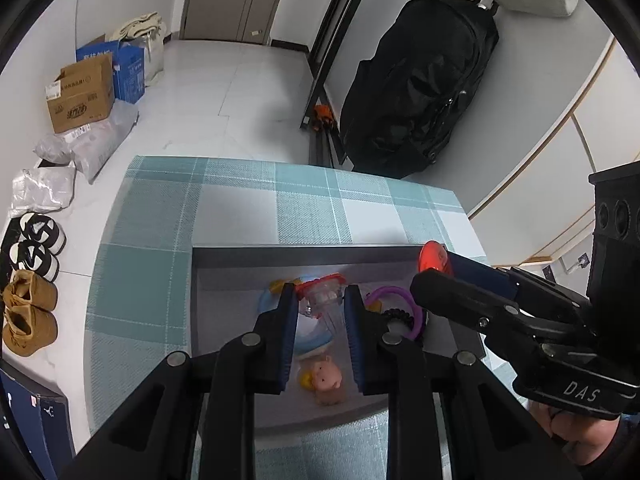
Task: Organize jewelry
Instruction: 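Carry the red badge and clear pacifier into the box and open both tools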
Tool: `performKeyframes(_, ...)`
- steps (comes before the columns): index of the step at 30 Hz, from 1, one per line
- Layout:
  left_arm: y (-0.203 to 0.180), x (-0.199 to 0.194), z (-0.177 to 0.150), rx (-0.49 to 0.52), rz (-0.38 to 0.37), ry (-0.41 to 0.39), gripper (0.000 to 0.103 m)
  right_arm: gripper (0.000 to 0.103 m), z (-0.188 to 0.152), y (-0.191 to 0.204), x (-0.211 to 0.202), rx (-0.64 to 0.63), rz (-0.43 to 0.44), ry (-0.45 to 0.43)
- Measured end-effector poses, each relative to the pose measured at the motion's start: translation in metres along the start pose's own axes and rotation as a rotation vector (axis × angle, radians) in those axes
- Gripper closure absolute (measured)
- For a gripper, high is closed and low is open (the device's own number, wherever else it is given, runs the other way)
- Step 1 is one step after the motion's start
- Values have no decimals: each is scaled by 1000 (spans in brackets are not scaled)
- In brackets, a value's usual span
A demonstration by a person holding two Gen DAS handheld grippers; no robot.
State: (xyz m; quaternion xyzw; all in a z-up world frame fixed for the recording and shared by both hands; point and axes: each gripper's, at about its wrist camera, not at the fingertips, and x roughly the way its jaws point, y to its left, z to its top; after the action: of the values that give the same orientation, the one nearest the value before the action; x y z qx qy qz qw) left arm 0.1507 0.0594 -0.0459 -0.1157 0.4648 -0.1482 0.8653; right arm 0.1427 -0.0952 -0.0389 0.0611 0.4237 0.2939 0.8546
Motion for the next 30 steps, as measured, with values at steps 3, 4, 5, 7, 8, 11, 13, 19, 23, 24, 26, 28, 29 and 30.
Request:
performKeyframes(3, 0, 4, 1, 2, -7, 14, 85, 62, 1, 1, 4, -17, -7, 11)
performKeyframes(4, 0, 6, 2, 2, -10, 22, 85, 62, 1, 1, 5, -18, -6, 14)
performKeyframes(5, 1, 7, 2, 1, -12, 28, 85, 62, 2, 0, 6, -19, -4, 18)
performKeyframes(7, 0, 9, 2, 4, -14, 37, 85, 62, 2, -2, 8, -17, -7, 24)
performKeyframes(8, -1, 10, 2, 7, -13, 39, 85, 62, 2, -3, 9, -12, -6, 29)
performKeyframes(11, -1, 12, 2, 9, -14, 46, 85, 62, 2, -6, 11, 0, -2, 38)
performKeyframes(13, -2, 13, 3, 9, -11, 49, 85, 62, 1, -7, 12, 3, -2, 41)
performKeyframes(19, -3, 12, 2, 17, -10, 43, 85, 62, 0, -6, 10, -1, -3, 45)
performKeyframes(23, -1, 12, 3, 5, -4, 30, 84, 62, 0, -6, 10, -3, -14, 47)
performKeyframes(24, 0, 12, 4, -3, -5, 31, 84, 61, 0, -6, 10, -2, -19, 46)
performKeyframes(26, 3, 13, 4, -29, 4, 38, 84, 61, 0, -7, 9, 6, -22, 44)
performKeyframes(28, 4, 12, 4, -47, -8, 37, 83, 60, 0, -9, 8, 14, -28, 37)
performKeyframes(29, 4, 13, 4, -54, -13, 43, 83, 59, 1, -9, 7, 18, -34, 36)
performKeyframes(30, 3, 14, 4, -56, -13, 50, 82, 55, 1, -10, 6, 22, -37, 36)
